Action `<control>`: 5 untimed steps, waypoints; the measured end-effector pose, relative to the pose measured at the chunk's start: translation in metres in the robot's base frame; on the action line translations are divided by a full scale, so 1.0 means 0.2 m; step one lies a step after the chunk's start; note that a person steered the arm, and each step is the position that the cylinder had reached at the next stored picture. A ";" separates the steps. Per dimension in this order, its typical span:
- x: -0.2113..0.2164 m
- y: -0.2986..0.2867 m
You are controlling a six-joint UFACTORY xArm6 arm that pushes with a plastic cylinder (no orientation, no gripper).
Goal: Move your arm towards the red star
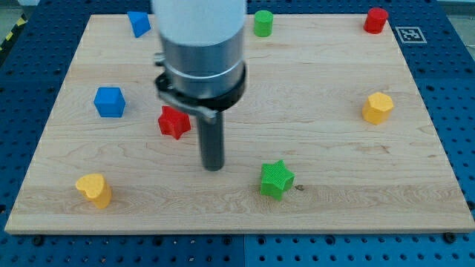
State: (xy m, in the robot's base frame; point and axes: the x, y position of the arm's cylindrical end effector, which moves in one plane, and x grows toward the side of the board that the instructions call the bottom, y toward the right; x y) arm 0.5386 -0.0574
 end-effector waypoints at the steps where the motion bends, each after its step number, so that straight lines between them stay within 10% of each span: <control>1: -0.03 -0.34; 2: -0.15 -0.65; 5: -0.30 -0.32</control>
